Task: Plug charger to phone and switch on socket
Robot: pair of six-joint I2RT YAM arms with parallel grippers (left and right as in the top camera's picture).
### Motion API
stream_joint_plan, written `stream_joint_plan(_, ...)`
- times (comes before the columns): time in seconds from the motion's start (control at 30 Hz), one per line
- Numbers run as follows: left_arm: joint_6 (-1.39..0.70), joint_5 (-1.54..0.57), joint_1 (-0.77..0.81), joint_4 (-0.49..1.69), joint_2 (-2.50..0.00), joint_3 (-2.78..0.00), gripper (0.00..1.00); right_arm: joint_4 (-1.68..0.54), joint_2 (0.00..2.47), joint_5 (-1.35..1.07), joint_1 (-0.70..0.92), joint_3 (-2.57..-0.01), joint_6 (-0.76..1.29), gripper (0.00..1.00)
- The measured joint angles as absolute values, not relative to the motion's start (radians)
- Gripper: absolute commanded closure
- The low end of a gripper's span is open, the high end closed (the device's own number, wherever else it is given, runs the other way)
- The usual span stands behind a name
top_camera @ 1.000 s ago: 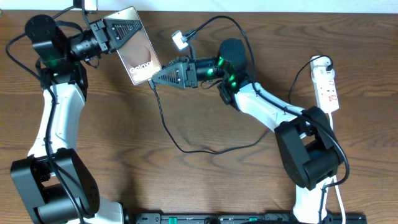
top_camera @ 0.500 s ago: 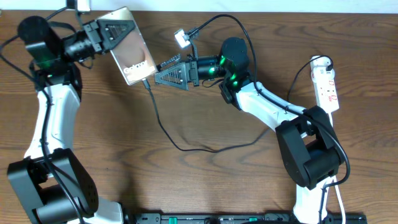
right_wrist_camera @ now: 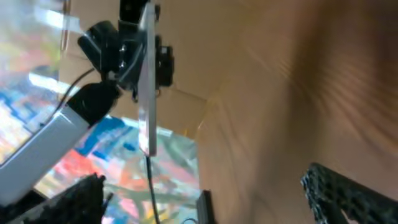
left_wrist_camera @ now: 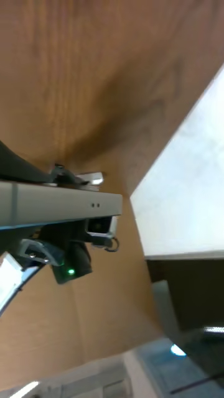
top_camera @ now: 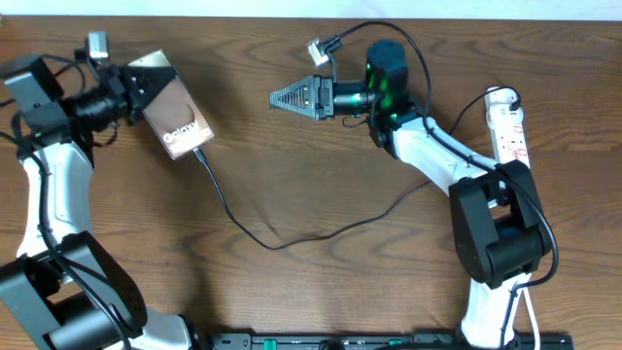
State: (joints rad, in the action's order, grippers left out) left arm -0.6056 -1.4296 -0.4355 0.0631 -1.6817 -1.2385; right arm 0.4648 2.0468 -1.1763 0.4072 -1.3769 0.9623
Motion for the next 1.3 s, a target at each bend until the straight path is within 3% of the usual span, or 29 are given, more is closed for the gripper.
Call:
stream_joint_plan(0.33, -0.276, -1.242, -0.430, 0.447, -1.681, -1.219, 0.93, -0.272, 2.030, -0.862, 0.407, -1.435, 0.584, 0.01)
stream_joint_plan(0.57, -0.126, -0.995, -0.367, 0.623, -1.681, -1.218, 0.93, -0.529, 1.962, -0.567, 0.407, -1.537, 0.462, 0.01)
stream_joint_plan(0.8, -0.096, -0.763, -0.274, 0.647, -1.681, -1.213, 0.93, -0.569, 1.948, -0.426, 0.407, -1.557, 0.453, 0.01)
stream_joint_plan(1.3, -0.096, -0.688, -0.221, 0.644, -1.900, -1.198, 0.93, -0.580, 1.948, -0.391, 0.407, -1.557, 0.451, 0.01)
